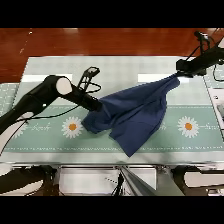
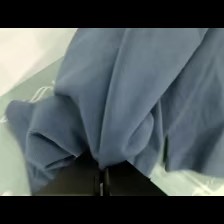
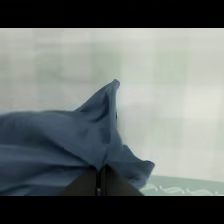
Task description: Fold the shirts.
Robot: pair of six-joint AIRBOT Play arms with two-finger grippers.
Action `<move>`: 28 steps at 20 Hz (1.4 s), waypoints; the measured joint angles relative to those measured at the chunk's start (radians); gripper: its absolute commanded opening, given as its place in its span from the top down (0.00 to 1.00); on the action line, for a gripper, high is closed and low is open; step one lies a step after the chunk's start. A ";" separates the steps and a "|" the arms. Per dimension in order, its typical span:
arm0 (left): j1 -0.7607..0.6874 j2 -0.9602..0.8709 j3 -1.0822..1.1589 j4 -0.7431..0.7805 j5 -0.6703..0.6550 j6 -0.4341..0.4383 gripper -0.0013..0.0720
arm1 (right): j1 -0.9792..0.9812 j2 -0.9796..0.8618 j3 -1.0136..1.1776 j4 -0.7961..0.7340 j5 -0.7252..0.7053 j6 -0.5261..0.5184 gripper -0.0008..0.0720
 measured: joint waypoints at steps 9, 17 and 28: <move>0.157 0.042 0.080 0.041 -0.202 0.003 0.31 | -0.004 0.065 -0.001 -0.131 0.045 -0.073 0.39; 0.466 0.287 -0.210 -0.093 -0.326 0.090 0.23 | -0.146 0.206 -0.181 -0.114 0.106 -0.108 0.25; 0.533 0.254 -0.567 -0.390 -0.081 0.294 0.24 | -0.194 0.301 -0.402 0.203 -0.006 -0.175 0.25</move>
